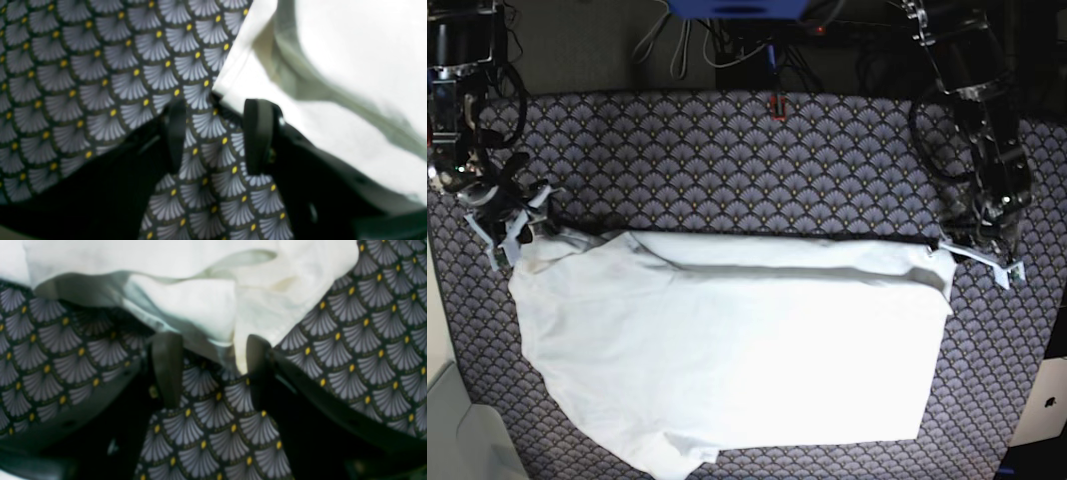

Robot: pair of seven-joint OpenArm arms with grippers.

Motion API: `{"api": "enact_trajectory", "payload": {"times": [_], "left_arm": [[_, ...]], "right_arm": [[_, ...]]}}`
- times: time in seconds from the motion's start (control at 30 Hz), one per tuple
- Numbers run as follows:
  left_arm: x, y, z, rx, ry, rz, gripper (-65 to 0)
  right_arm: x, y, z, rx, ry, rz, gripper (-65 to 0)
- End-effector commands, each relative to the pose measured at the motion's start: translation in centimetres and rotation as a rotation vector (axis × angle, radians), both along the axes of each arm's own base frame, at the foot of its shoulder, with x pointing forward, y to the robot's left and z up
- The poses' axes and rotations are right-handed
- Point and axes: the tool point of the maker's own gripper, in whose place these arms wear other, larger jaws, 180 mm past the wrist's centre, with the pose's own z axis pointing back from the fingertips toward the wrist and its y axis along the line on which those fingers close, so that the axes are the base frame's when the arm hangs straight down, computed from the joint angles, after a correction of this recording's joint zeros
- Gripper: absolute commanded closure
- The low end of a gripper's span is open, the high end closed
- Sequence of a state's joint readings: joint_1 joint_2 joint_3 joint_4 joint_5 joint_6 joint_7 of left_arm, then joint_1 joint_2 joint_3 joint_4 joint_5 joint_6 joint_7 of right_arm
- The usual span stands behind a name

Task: Fold the T-shirt properly
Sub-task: 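Hold the shoulder edge taut with both grippers and drag it back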

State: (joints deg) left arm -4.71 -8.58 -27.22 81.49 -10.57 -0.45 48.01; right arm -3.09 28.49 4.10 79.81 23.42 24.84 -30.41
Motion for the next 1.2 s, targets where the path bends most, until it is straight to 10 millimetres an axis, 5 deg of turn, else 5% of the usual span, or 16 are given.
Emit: {"api": "enact_trajectory", "payload": {"times": [0.0, 0.3, 0.67, 0.9, 1.17], "left_arm": [[0.8, 0.5, 0.9, 0.013, -0.027, 0.000, -27.6], [2.2, 0.4, 0.0, -0.022, -0.009, 0.011, -27.6], [4.1, 0.9, 1.7, 0.012, -0.105, 0.018, -27.6], [4.0, 0.5, -1.5, -0.047, -0.024, 0.033, -27.6], [4.3, 0.6, -2.2, -0.039, -0.057, 0.046, -27.3]], "right_arm": [[1.2, -0.6, 1.7, -0.001, -0.062, -0.003, -31.5], [1.6, -1.3, 1.3, 0.002, -0.059, -0.021, -31.5], [1.5, -1.4, 1.1, 0.002, -0.053, -0.022, -31.5], [1.4, -1.3, 1.1, 0.002, -0.051, -0.019, -31.5], [1.4, -1.3, 1.1, 0.001, -0.050, -0.019, -31.5]]}}
